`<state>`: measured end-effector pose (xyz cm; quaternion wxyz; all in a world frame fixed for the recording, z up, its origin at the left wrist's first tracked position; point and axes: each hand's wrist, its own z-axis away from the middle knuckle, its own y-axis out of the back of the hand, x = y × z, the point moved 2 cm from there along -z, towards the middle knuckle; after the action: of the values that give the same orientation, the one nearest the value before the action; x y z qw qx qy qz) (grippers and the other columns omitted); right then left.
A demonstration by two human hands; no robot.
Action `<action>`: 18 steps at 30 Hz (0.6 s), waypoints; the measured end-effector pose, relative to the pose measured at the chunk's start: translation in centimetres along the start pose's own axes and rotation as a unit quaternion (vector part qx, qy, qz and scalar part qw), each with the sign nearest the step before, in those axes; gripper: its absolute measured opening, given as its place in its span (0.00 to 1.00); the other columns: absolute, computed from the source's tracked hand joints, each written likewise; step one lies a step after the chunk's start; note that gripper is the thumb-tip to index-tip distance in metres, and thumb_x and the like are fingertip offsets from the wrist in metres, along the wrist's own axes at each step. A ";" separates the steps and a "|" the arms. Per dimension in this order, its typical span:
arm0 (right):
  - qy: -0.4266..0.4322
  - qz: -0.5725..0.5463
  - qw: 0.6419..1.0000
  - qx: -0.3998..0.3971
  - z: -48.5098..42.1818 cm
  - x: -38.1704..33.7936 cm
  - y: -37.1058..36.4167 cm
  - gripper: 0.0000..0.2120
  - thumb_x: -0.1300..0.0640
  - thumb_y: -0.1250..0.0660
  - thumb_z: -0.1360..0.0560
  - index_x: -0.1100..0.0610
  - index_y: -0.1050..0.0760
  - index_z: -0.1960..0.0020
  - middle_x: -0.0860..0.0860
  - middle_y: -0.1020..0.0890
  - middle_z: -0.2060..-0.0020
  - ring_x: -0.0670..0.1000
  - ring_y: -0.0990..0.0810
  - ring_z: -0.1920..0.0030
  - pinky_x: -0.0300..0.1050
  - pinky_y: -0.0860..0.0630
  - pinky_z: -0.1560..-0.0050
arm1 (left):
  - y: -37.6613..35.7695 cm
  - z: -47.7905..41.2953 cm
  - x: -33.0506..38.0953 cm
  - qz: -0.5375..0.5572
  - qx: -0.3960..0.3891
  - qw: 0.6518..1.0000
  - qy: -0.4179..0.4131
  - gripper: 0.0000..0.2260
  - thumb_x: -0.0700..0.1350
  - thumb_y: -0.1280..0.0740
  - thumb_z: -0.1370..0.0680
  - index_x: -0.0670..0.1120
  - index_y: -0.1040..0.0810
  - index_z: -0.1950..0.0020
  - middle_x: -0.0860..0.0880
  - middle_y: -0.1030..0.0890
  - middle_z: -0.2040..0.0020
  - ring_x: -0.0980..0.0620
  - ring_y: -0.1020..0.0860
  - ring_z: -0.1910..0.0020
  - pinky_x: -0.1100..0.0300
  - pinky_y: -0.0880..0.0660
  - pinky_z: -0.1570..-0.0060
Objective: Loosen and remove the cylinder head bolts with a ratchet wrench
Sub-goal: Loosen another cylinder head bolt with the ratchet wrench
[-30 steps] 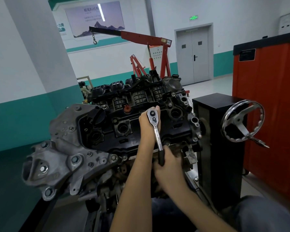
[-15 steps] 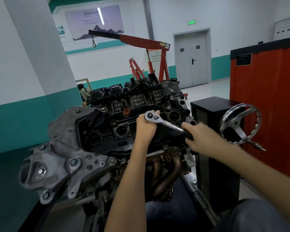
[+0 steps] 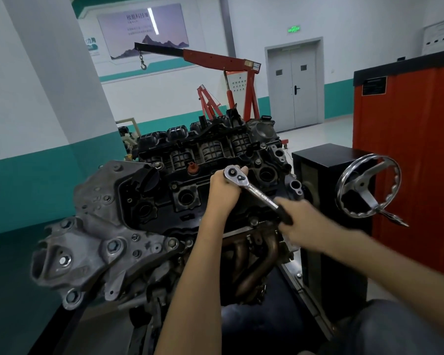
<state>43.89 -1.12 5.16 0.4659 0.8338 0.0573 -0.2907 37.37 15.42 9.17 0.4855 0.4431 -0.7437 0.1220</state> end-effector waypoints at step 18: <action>-0.063 -0.161 0.982 0.079 1.5 -4.0 -7.6 0.10 0.65 0.37 0.29 0.51 0.33 0.55 0.50 0.28 0.71 0.44 0.29 0.74 0.29 0.35 0.76 | -0.2 0.3 0.4 -0.001 0.041 0.999 0.000 0.23 0.40 0.35 0.21 0.50 0.43 0.71 0.53 0.42 0.72 0.53 0.43 0.69 0.56 0.43 0.66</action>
<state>37.16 2.57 1.06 0.3486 0.8275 0.1383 -0.4177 37.30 14.93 9.29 0.4673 0.4632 -0.7376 0.1520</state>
